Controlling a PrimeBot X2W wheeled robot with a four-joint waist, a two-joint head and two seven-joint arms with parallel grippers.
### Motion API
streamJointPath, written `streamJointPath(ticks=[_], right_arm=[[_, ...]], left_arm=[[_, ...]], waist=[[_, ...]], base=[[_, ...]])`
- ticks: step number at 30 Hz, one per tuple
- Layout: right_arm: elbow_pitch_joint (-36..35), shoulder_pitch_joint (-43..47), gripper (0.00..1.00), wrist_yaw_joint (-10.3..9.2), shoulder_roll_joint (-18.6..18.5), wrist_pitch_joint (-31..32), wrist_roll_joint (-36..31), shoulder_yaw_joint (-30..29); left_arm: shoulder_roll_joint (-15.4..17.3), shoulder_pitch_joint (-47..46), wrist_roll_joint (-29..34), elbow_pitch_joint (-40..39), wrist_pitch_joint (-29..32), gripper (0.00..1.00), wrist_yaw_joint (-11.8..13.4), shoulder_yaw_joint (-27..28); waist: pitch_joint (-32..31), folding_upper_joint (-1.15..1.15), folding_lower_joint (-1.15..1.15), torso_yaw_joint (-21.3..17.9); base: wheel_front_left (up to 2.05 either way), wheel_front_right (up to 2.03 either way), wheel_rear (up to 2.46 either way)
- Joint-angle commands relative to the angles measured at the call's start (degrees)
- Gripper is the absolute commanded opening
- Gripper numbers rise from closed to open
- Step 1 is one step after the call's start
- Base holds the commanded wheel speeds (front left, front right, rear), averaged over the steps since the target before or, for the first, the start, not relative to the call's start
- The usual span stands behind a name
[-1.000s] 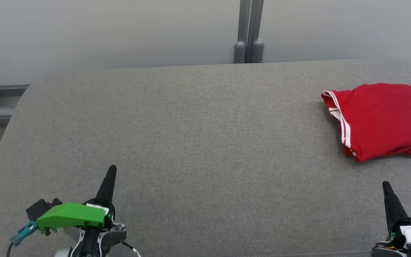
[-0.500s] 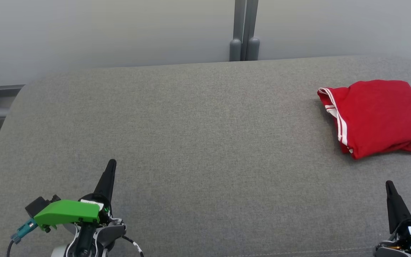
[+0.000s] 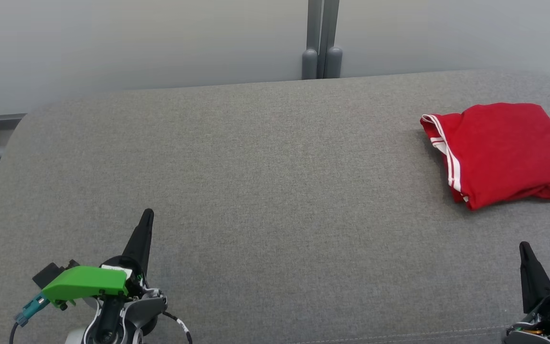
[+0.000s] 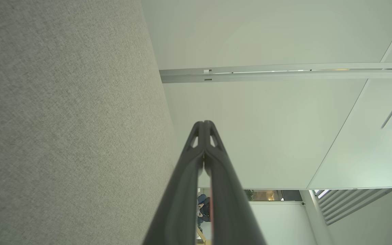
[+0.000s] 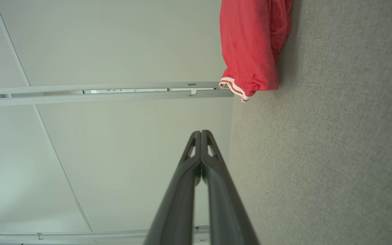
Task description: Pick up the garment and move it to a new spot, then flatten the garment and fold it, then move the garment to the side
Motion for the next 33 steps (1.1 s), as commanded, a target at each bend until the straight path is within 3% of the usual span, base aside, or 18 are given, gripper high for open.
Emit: streamJointPath(ticks=[1, 33], right_arm=[[-0.3, 0.7, 0.0, 0.02, -0.3, 0.2, 0.3, -0.2], [-0.3, 0.7, 0.0, 0.02, -0.3, 0.1, 0.3, -0.2]], left_arm=[[0.0, -0.8, -0.4, -0.2, 0.1, 0.0, -0.4, 0.2], [0.0, -0.8, -0.4, -0.2, 0.1, 0.0, -0.3, 0.1]], waist=[[0.0, 0.0, 0.0, 0.0], [0.0, 0.0, 0.0, 0.0]], base=[[0.0, 0.0, 0.0], [0.0, 0.0, 0.0]])
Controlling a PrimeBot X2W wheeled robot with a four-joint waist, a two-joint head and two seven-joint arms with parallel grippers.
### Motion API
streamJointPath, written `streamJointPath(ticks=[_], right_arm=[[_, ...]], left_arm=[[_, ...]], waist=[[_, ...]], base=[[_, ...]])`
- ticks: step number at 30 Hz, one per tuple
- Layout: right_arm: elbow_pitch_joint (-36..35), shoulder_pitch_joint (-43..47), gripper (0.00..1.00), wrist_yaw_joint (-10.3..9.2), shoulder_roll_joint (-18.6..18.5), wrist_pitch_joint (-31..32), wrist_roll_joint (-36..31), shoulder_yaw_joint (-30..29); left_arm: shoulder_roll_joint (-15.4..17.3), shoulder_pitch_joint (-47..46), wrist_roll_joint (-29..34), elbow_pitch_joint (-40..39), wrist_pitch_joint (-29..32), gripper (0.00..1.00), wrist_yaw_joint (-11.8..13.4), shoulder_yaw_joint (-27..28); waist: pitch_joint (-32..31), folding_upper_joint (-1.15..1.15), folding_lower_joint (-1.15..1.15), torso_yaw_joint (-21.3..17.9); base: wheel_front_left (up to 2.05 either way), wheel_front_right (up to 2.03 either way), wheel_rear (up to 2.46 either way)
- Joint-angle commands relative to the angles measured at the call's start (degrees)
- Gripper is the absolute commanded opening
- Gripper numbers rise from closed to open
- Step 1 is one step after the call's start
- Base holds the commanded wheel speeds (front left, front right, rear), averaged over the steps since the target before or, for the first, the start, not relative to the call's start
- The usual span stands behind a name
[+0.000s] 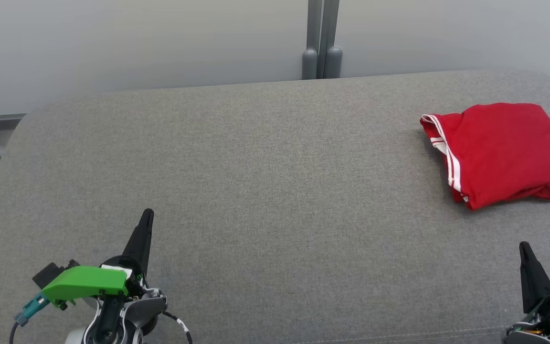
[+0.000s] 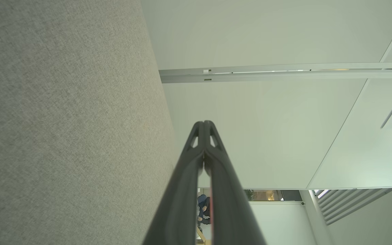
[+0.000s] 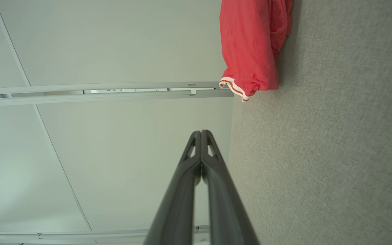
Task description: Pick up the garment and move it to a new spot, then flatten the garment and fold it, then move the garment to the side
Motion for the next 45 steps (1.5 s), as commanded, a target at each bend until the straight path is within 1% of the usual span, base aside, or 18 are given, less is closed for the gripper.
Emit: streamJointPath(ticks=[1, 45], right_arm=[[-0.3, 0.6, 0.0, 0.02, -0.3, 0.1, 0.3, -0.2], [-0.3, 0.6, 0.0, 0.02, -0.3, 0.1, 0.3, -0.2]], left_arm=[[0.0, -0.8, -0.4, -0.2, 0.1, 0.0, -0.3, 0.1], [0.0, -0.8, -0.4, -0.2, 0.1, 0.0, -0.3, 0.1]], waist=[[0.0, 0.0, 0.0, 0.0], [0.0, 0.0, 0.0, 0.0]], base=[[0.0, 0.0, 0.0], [0.0, 0.0, 0.0]])
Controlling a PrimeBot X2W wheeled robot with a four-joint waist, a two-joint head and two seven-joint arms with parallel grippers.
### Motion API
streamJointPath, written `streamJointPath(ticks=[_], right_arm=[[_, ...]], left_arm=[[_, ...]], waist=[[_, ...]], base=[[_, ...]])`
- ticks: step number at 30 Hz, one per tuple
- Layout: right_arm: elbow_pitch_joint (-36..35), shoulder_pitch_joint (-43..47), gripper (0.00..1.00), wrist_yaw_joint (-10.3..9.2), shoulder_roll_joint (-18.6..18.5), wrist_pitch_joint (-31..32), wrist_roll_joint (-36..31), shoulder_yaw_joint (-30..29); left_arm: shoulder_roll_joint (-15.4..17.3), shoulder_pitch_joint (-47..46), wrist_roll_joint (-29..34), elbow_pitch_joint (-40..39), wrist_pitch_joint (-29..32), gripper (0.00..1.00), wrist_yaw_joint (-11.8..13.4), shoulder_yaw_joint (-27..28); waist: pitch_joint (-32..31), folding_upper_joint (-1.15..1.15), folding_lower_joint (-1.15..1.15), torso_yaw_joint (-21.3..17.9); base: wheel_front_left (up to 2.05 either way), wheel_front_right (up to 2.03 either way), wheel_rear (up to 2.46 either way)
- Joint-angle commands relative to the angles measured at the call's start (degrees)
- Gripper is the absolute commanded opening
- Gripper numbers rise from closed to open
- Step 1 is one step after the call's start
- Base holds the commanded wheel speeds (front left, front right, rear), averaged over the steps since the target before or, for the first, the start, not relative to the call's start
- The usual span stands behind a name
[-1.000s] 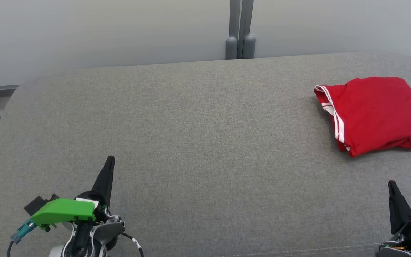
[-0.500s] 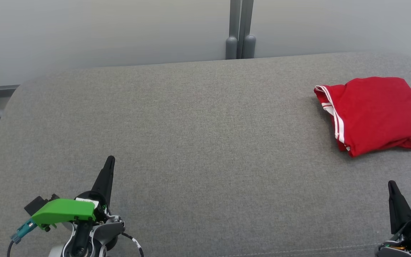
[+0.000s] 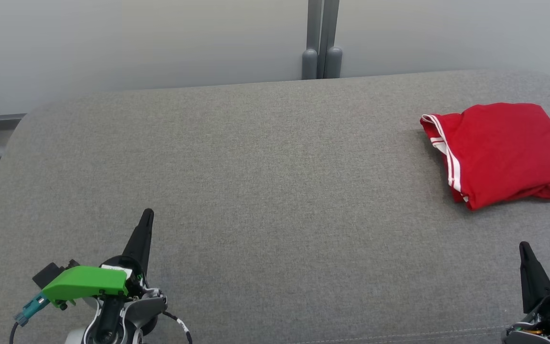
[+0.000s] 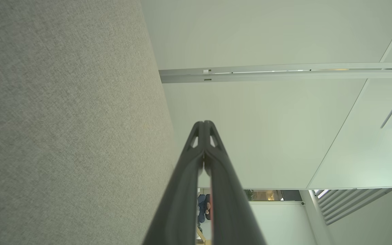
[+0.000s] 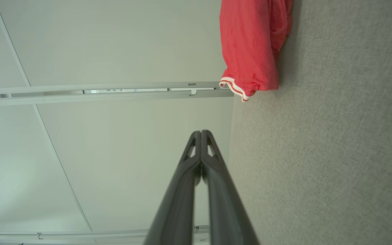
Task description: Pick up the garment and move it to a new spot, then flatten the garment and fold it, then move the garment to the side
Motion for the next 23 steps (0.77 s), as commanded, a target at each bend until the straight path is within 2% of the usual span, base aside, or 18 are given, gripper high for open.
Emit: streamJointPath(ticks=[1, 23], right_arm=[[-0.3, 0.6, 0.0, 0.02, -0.3, 0.1, 0.3, -0.2], [-0.3, 0.6, 0.0, 0.02, -0.3, 0.1, 0.3, -0.2]], left_arm=[[0.1, -0.8, -0.4, -0.2, 0.1, 0.0, -0.3, 0.1], [0.1, -0.8, -0.4, -0.2, 0.1, 0.0, -0.3, 0.1]], waist=[[0.0, 0.0, 0.0, 0.0], [0.0, 0.0, 0.0, 0.0]], base=[[0.0, 0.0, 0.0], [0.0, 0.0, 0.0]])
